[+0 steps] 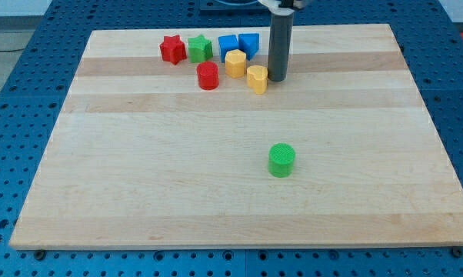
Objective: Place the heart bottom right to the hexagon
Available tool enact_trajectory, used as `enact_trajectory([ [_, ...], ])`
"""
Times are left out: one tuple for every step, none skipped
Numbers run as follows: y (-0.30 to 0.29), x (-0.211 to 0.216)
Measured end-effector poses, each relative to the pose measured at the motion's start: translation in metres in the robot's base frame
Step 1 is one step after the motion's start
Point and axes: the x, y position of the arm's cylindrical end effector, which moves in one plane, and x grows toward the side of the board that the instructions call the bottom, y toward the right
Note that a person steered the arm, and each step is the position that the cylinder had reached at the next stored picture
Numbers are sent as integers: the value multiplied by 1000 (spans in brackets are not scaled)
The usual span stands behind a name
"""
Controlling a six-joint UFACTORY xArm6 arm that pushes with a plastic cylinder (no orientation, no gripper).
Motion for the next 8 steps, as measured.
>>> enact_trajectory([
  [5, 16],
  [2, 24],
  [-11, 24],
  [-26, 24],
  [-30, 24],
  [-19, 47],
  [-54, 99],
  [-118, 155],
])
